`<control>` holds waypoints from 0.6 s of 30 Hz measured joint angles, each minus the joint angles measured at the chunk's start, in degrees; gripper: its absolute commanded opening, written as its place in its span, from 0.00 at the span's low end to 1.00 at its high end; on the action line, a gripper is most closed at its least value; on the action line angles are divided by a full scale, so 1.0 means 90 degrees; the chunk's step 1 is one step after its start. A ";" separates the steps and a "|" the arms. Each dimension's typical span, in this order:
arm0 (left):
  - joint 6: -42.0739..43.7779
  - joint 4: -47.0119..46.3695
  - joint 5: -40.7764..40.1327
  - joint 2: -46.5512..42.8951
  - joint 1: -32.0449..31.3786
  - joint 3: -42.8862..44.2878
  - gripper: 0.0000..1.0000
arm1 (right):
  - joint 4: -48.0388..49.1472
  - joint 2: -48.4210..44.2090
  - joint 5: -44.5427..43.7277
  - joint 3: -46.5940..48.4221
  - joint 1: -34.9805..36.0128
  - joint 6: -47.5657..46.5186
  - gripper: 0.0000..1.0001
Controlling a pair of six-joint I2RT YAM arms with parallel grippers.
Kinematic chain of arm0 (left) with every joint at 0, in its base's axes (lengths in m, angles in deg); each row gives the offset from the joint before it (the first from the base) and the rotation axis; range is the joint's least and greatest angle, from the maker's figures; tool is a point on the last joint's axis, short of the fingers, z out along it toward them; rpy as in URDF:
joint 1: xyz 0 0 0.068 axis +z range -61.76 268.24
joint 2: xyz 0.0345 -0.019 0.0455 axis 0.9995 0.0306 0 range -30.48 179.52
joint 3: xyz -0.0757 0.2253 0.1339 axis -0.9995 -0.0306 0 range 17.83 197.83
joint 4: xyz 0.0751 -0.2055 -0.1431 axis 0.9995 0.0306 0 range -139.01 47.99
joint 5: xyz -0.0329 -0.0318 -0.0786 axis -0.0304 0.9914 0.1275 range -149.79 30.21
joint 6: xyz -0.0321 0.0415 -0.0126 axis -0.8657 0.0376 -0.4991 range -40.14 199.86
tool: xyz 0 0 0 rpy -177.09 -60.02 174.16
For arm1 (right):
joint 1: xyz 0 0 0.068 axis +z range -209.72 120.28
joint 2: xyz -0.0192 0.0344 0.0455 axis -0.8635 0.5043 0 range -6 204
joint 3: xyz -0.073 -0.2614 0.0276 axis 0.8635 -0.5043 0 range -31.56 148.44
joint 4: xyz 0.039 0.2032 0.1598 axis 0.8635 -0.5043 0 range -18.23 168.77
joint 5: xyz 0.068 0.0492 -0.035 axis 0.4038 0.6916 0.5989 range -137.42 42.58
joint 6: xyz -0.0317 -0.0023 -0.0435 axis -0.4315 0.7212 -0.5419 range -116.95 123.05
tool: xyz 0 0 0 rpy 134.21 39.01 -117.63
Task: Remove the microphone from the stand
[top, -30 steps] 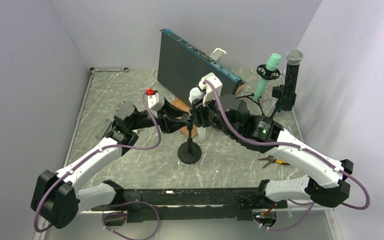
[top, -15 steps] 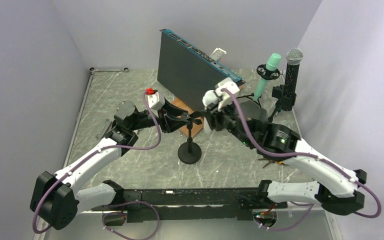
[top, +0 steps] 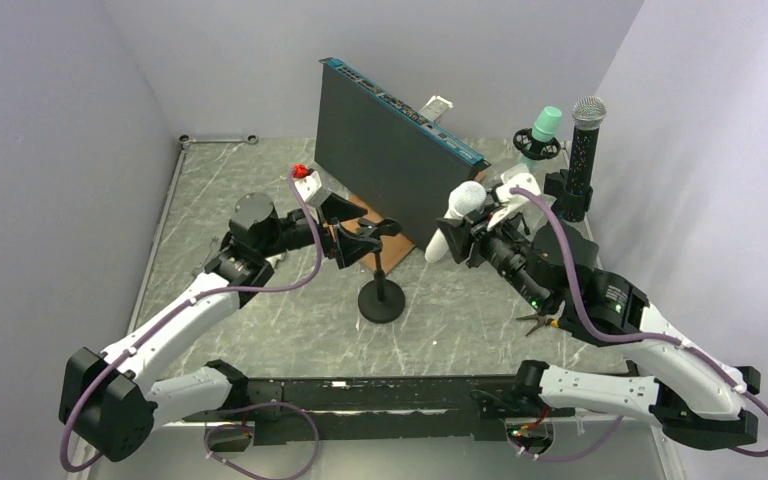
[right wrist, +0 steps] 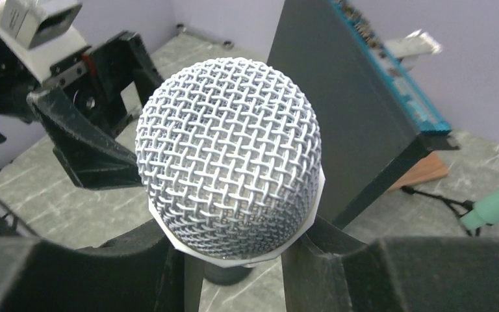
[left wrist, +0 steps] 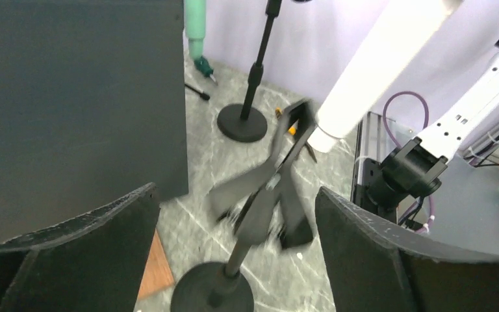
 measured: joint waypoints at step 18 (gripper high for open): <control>-0.1212 0.1163 -0.0619 -0.1617 -0.0389 0.0760 0.94 | -0.0410 -0.0126 0.2562 -0.0007 0.0000 0.2084 0.00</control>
